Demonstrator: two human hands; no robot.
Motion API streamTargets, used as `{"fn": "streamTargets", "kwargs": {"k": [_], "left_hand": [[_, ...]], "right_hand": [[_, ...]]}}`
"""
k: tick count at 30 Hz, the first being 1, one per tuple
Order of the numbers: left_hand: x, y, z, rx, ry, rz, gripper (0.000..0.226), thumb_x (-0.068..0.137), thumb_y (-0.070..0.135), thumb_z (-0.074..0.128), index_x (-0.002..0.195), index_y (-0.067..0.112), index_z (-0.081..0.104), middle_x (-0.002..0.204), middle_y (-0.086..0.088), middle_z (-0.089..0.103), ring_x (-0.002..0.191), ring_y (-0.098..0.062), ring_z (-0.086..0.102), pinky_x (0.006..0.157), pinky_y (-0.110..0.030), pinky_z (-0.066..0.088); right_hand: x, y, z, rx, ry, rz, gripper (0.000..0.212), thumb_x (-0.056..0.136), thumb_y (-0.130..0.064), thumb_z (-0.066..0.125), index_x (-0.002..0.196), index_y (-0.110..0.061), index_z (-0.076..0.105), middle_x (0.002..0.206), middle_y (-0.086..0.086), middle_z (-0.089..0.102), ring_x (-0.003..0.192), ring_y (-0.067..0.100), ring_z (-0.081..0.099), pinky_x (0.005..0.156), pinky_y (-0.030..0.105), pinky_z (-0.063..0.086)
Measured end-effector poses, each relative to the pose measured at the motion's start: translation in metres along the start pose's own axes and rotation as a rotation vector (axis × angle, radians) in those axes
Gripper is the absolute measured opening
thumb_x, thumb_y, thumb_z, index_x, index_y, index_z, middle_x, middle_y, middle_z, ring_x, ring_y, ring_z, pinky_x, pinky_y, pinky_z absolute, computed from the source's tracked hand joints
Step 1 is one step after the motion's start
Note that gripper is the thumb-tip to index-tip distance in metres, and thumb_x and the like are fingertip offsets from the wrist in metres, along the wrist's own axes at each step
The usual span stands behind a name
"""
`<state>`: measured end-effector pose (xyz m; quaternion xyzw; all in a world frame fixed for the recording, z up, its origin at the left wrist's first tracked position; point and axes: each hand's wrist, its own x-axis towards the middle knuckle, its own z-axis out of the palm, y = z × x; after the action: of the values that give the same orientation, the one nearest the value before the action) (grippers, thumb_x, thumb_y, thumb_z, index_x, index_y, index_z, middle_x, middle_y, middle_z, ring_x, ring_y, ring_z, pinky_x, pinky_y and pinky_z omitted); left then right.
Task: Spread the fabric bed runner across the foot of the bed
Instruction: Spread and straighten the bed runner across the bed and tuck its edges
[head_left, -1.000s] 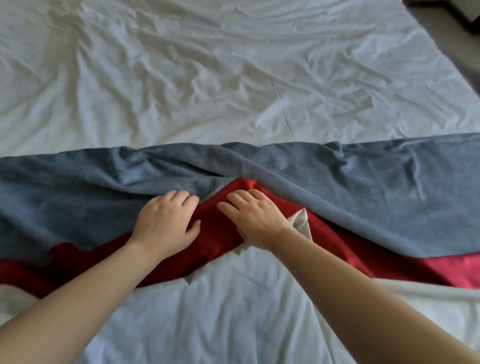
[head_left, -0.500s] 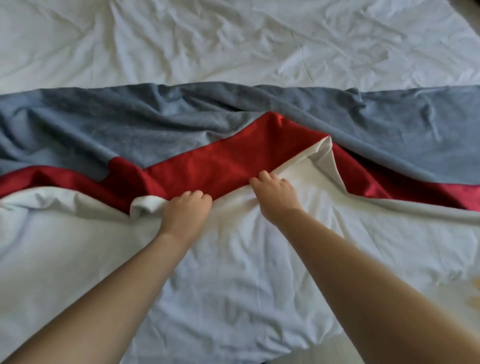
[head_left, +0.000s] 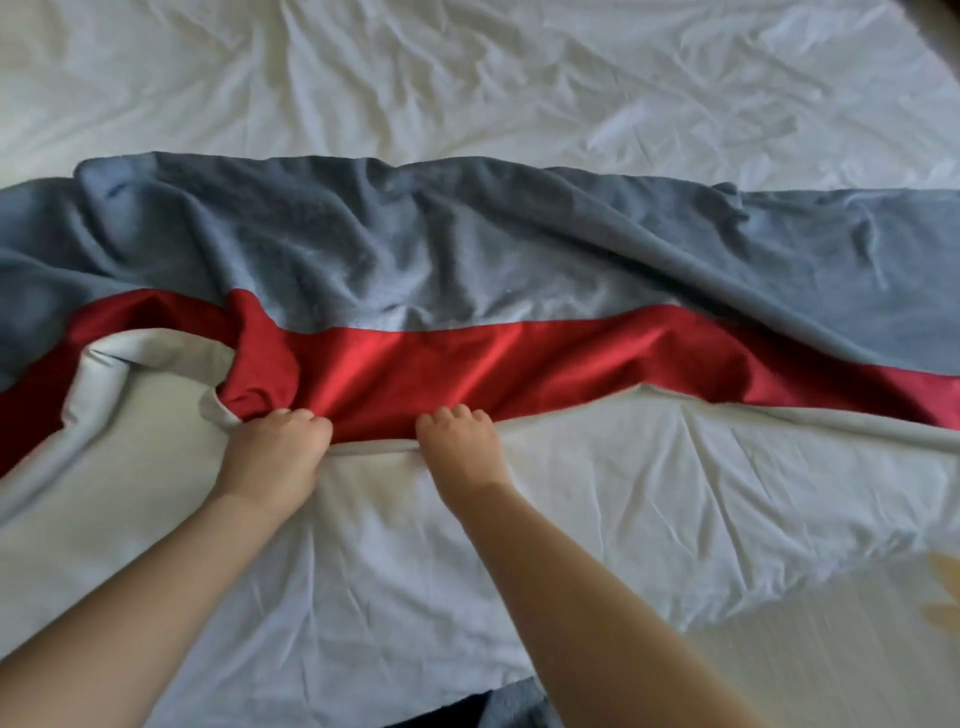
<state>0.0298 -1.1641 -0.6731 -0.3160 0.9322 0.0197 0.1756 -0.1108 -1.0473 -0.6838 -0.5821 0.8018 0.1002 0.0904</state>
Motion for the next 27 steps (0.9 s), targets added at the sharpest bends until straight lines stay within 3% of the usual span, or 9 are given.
{"fn": "streamTargets", "kwargs": {"k": [3,6,12,16,18,23,27], "left_hand": [[-0.011,-0.017,0.002,0.027,-0.009,-0.058,0.015,0.079,0.001,0.055,0.084,0.011,0.063,0.087,-0.007,0.064,0.087,-0.03,0.062,0.059,-0.037,0.045],[-0.017,-0.019,0.002,0.039,-0.006,-0.102,0.016,0.08,0.0,0.052,0.087,0.011,0.061,0.09,-0.007,0.063,0.09,-0.03,0.06,0.06,-0.036,0.044],[-0.016,0.005,0.003,0.021,0.032,-0.116,0.017,0.072,0.018,0.062,0.086,0.015,0.054,0.089,-0.005,0.059,0.086,-0.029,0.06,0.064,-0.036,0.044],[-0.006,0.038,0.003,-0.011,0.1,-0.008,0.025,0.059,0.021,0.072,0.076,0.013,0.056,0.073,-0.005,0.056,0.069,-0.031,0.059,0.056,-0.034,0.042],[0.004,0.06,-0.002,-0.021,0.124,0.052,0.026,0.058,0.023,0.072,0.078,0.014,0.059,0.074,-0.004,0.057,0.069,-0.03,0.059,0.056,-0.034,0.043],[0.029,0.131,-0.014,-0.076,0.167,0.164,0.018,0.063,0.018,0.071,0.078,0.016,0.061,0.073,-0.003,0.059,0.07,-0.028,0.061,0.056,-0.033,0.043],[0.052,0.179,-0.019,-0.114,0.162,0.157,0.011,0.078,0.019,0.061,0.089,0.019,0.059,0.083,0.001,0.062,0.081,-0.024,0.061,0.061,-0.032,0.039]], "right_hand": [[0.001,-0.021,0.004,0.104,-0.009,-0.038,0.02,0.08,-0.01,0.052,0.094,-0.019,0.063,0.094,-0.001,0.067,0.087,0.02,0.062,0.071,0.03,0.044],[0.005,-0.027,0.006,0.197,-0.032,-0.052,0.027,0.081,0.003,0.052,0.104,-0.009,0.057,0.106,0.009,0.061,0.098,0.029,0.056,0.077,0.035,0.039],[-0.009,-0.003,0.009,0.234,0.036,-0.149,0.032,0.075,-0.002,0.059,0.104,-0.015,0.054,0.103,0.005,0.055,0.095,0.026,0.052,0.069,0.033,0.029],[-0.02,0.05,0.021,0.165,0.084,-0.173,0.028,0.076,-0.008,0.055,0.103,-0.018,0.055,0.103,0.003,0.055,0.096,0.026,0.052,0.067,0.033,0.031],[-0.026,0.082,0.025,0.138,0.089,-0.136,0.029,0.076,-0.008,0.054,0.103,-0.019,0.055,0.103,0.002,0.054,0.096,0.025,0.052,0.069,0.033,0.033],[-0.053,0.17,0.034,0.083,0.03,0.019,0.029,0.079,-0.005,0.052,0.104,-0.02,0.054,0.103,0.001,0.054,0.096,0.024,0.052,0.071,0.031,0.035],[-0.06,0.213,0.04,0.127,-0.007,0.087,0.03,0.081,-0.003,0.05,0.107,-0.019,0.052,0.105,0.001,0.053,0.099,0.023,0.051,0.07,0.031,0.04]]}}
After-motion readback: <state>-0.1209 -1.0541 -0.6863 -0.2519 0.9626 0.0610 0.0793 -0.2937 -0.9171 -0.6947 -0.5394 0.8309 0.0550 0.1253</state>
